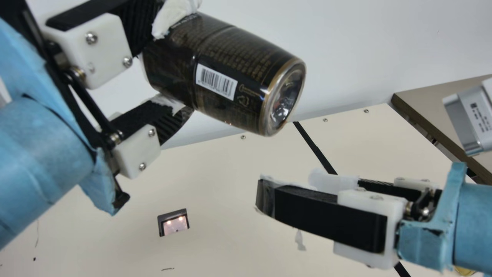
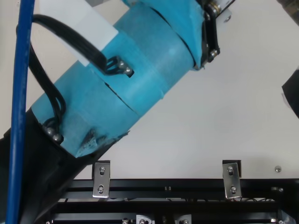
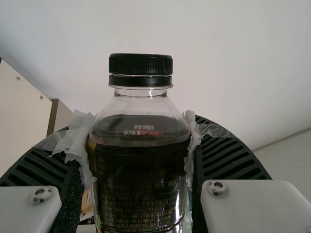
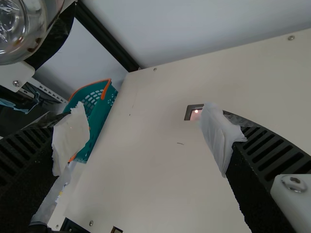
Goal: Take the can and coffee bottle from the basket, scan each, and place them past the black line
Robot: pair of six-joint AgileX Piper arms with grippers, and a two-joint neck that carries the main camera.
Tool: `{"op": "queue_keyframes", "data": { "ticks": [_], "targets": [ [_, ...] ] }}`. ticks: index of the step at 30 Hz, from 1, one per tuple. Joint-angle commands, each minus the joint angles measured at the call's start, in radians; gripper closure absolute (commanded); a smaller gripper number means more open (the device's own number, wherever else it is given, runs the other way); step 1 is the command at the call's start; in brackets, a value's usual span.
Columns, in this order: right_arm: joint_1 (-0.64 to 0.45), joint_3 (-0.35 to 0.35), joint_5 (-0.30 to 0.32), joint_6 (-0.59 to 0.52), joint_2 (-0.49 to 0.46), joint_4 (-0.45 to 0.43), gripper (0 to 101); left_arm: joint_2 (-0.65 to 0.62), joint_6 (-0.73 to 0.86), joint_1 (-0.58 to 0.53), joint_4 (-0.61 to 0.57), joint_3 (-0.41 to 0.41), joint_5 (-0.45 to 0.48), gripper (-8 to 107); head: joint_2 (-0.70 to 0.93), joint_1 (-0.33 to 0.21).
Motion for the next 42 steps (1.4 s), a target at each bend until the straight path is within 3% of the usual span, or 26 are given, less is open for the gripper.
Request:
{"op": "queue_keyframes", "data": {
  "ticks": [1,10,21,30,35,40,41,42],
  "targets": [
    [0.000,0.000,0.000,0.000,0.000,0.000,0,0.000,0.000,0.000,0.000,0.000,0.000,89,-0.006,-0.014],
    [0.000,0.000,0.000,0.000,0.000,0.000,0,-0.004,0.005,0.027,0.023,0.011,-0.002,89,-0.006,-0.014],
    [0.000,0.000,0.000,0.000,0.000,0.000,0,-0.068,-0.006,0.195,0.051,0.101,0.039,89,-0.006,-0.014],
    [0.000,0.000,0.000,0.000,0.000,0.000,0,-0.142,0.025,0.374,-0.009,0.187,0.133,89,-0.006,-0.014],
    [0.000,0.000,0.000,0.000,0.000,0.000,0,-0.166,0.127,0.476,-0.121,0.249,0.232,89,-0.006,-0.014],
    [0.000,0.000,0.000,0.000,0.000,0.000,0,-0.171,0.147,0.572,-0.121,0.301,0.344,89,-0.006,-0.014],
    [0.000,0.000,0.000,0.000,0.000,0.000,0,-0.172,0.140,0.534,-0.120,0.289,0.292,89,-0.006,-0.014],
    [0.000,0.000,0.000,0.000,0.000,0.000,0,-0.172,0.147,0.553,-0.120,0.297,0.315,89,-0.006,-0.014]
  ]
}}
